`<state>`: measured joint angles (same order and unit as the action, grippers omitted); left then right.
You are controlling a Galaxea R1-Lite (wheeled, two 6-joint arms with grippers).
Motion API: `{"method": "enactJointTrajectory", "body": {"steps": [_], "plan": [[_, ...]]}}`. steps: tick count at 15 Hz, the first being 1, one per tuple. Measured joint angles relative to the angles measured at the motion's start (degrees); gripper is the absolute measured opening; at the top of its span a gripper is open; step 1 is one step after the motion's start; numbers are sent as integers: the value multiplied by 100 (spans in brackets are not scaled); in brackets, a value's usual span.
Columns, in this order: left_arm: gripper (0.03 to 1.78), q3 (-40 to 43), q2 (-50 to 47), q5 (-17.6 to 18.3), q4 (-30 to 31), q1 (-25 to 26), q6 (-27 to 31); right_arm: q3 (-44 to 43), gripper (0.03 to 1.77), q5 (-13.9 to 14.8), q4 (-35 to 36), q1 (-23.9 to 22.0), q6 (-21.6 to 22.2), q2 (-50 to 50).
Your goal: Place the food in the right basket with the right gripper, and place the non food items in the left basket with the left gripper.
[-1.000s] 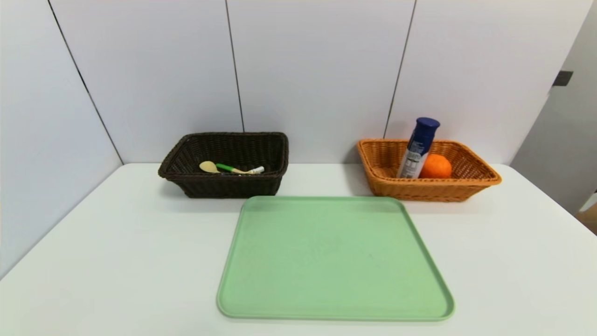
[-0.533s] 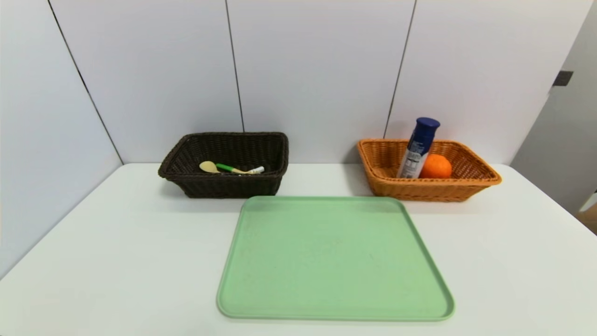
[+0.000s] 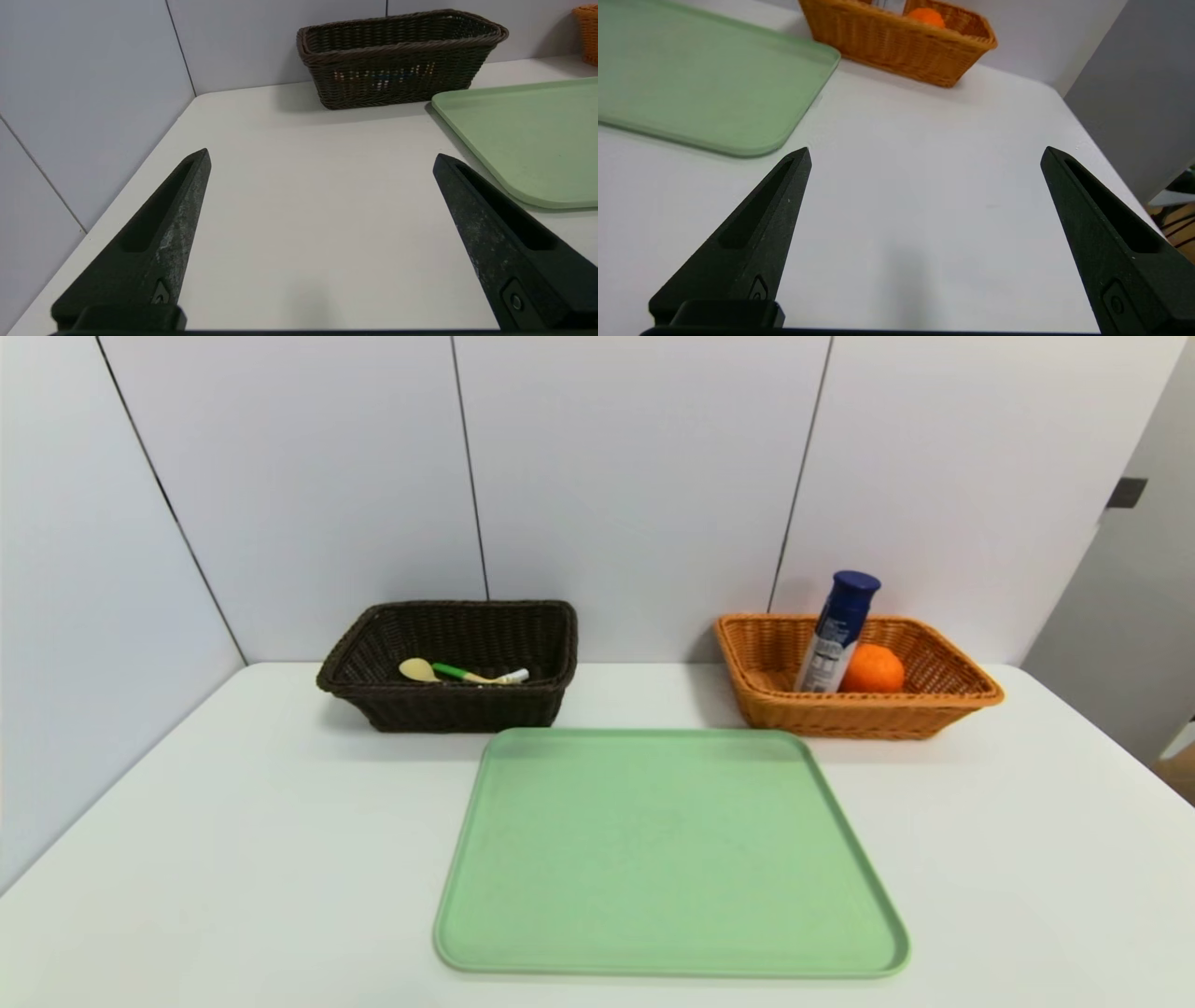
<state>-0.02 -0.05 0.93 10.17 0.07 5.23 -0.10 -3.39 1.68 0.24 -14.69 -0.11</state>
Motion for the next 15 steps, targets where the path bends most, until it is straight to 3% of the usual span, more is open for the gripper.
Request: {"method": "enactJointTrajectory", "body": {"steps": [3,8,15], "plan": [[169,2,-2,-83,-692,0,-72,-17,170,6,-32,2,245,0],[169,2,-2,-235,-942,0,-873,0,170,357,-135,5,1526,0],[169,2,-2,-294,-905,0,-1090,0,170,366,-87,-2,1603,1]]}}
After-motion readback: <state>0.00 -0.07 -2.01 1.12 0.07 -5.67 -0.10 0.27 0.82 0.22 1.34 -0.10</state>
